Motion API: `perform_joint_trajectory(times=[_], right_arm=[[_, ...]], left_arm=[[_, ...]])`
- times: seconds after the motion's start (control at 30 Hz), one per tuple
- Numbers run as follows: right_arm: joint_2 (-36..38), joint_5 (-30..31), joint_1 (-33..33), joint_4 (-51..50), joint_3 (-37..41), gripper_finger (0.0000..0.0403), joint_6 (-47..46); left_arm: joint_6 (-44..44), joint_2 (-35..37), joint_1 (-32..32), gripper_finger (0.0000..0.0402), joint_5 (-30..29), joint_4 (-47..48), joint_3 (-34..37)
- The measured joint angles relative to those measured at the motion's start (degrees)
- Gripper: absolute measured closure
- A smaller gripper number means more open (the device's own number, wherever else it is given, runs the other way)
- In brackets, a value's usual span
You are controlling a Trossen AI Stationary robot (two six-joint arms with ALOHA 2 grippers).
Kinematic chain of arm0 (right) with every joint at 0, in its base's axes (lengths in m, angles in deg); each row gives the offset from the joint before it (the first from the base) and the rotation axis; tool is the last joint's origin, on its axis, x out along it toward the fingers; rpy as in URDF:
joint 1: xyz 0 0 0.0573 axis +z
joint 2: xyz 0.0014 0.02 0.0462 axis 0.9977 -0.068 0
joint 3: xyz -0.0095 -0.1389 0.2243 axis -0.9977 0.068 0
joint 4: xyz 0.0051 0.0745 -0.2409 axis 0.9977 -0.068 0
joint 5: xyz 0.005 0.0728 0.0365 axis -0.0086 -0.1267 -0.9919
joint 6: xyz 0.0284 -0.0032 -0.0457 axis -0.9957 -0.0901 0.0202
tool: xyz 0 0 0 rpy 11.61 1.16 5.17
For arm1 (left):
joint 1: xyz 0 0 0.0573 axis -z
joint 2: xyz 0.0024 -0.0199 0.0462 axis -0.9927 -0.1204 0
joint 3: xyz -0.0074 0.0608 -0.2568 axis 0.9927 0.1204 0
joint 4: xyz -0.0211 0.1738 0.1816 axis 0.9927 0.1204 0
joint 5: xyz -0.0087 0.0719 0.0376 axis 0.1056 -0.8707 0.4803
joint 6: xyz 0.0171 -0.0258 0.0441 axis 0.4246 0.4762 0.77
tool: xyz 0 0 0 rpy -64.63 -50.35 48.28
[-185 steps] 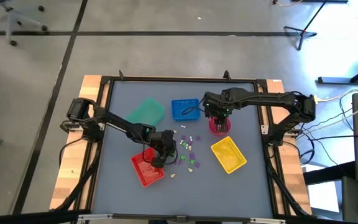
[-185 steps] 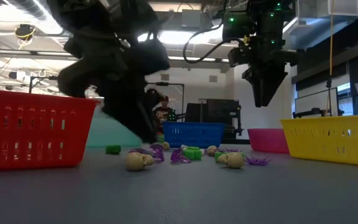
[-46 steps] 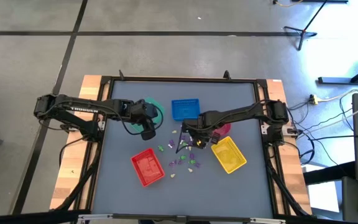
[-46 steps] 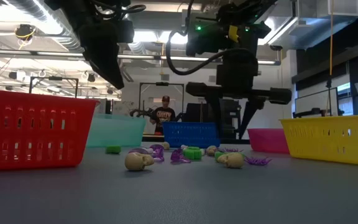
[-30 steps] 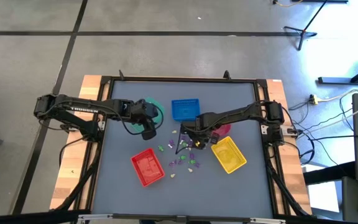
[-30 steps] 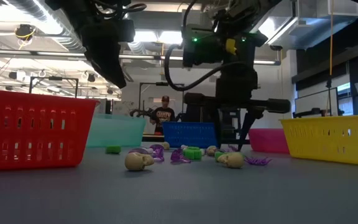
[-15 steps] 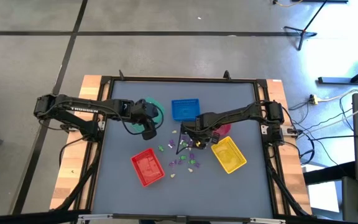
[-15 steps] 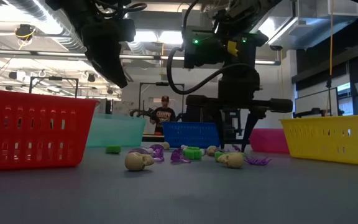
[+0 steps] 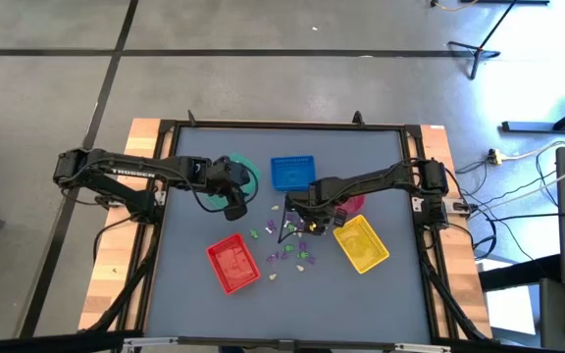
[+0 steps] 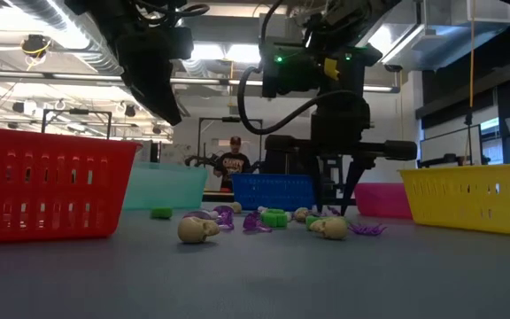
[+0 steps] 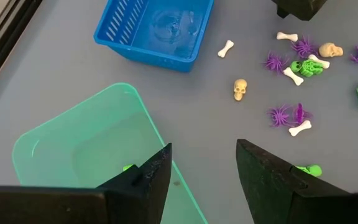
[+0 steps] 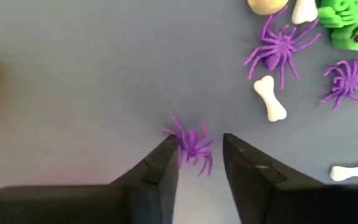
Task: Sort Halloween decoration
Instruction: Put the purple spider toy into the blue bin
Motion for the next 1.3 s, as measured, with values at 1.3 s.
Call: perform_joint_trajectory(times=[1.3], right_arm=[[0.34, 18.59, -1.14, -5.08, -13.12, 0.0393, -2.3]], left_arm=[[-0.14, 0.0, 0.0, 0.0239, 0.19, 0.0, 0.0]])
